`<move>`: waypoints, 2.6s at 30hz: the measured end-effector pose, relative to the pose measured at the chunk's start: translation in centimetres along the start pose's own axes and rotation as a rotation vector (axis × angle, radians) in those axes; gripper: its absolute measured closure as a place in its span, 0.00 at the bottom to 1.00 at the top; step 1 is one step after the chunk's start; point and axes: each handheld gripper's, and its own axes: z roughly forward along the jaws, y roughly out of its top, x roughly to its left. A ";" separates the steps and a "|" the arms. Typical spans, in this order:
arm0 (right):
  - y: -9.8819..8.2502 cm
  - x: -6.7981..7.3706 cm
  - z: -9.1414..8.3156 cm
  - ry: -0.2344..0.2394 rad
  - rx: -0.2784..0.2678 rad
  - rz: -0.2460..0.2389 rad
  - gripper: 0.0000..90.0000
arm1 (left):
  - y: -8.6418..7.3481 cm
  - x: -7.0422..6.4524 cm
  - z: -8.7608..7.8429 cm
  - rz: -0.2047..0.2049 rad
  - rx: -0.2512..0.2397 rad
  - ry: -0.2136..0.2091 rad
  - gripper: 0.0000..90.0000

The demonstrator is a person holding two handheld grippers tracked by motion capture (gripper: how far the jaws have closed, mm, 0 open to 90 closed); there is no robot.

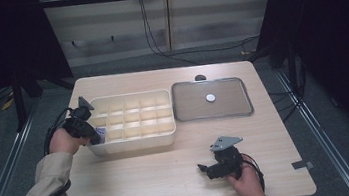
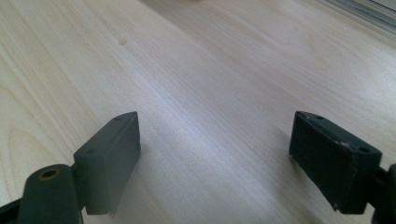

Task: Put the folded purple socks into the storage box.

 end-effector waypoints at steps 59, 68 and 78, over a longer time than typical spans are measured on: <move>0.0 0.0 0.0 -0.001 0.001 0.006 0.18 | 0.5 -3.1 -3.3 0.088 -0.100 -0.025 0.30; 0.0 0.0 0.0 0.000 -0.001 0.003 0.18 | 0.4 -3.7 -3.5 0.115 -0.099 -0.036 0.29; 0.0 0.0 0.0 0.000 -0.001 0.003 0.18 | 0.0 -4.7 -3.7 0.144 -0.116 -0.052 0.29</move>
